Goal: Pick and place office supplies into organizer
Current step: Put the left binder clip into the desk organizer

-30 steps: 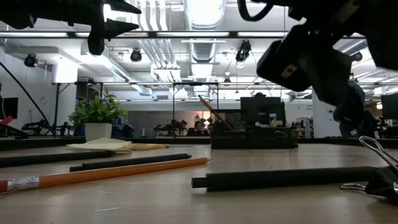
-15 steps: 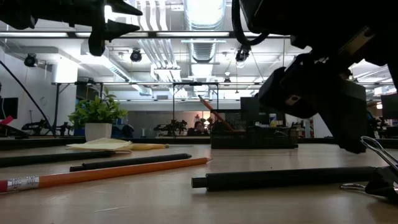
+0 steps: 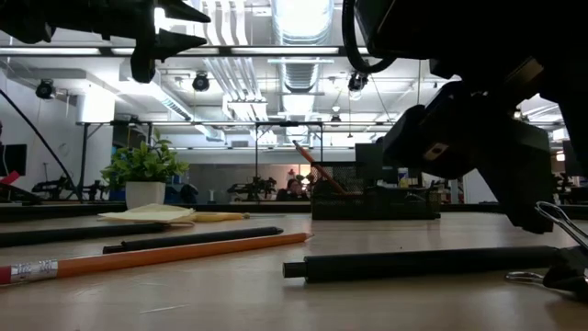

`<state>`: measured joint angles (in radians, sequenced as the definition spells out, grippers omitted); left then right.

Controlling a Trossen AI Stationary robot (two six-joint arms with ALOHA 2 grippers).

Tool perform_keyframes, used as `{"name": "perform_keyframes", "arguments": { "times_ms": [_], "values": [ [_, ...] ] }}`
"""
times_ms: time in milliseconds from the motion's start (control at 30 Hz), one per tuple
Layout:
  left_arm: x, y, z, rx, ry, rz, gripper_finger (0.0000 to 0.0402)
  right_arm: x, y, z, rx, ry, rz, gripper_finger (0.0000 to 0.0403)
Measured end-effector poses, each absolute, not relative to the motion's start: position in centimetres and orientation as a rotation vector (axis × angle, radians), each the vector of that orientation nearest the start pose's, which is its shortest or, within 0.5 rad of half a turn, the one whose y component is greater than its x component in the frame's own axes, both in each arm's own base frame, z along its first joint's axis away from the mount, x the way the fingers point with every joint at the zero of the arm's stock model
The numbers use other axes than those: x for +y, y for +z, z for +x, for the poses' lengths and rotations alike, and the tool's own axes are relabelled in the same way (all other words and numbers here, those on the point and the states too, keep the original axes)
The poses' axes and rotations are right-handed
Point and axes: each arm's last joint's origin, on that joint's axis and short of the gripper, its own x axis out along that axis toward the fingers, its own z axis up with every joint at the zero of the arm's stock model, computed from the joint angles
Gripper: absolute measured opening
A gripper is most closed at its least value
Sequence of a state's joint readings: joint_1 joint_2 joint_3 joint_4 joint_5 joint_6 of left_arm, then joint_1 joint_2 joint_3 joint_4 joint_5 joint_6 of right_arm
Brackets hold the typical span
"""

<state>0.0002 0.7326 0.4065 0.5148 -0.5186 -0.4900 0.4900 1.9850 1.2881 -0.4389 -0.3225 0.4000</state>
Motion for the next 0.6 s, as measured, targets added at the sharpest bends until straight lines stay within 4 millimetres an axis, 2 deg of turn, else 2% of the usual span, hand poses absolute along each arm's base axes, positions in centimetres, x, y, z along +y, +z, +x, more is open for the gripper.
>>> {"name": "perform_keyframes", "arguments": {
  "times_ms": [400,600],
  "values": [
    [1.44,27.59,16.62,-0.308,0.463,-0.526,0.0157,19.26,14.74,34.17,1.286,0.484,0.225,0.0073],
    [1.44,27.58,16.63,-0.308,0.463,-0.526,0.0157,19.16,14.67,33.97,1.292,0.515,0.17,0.0066]
  ]
}}
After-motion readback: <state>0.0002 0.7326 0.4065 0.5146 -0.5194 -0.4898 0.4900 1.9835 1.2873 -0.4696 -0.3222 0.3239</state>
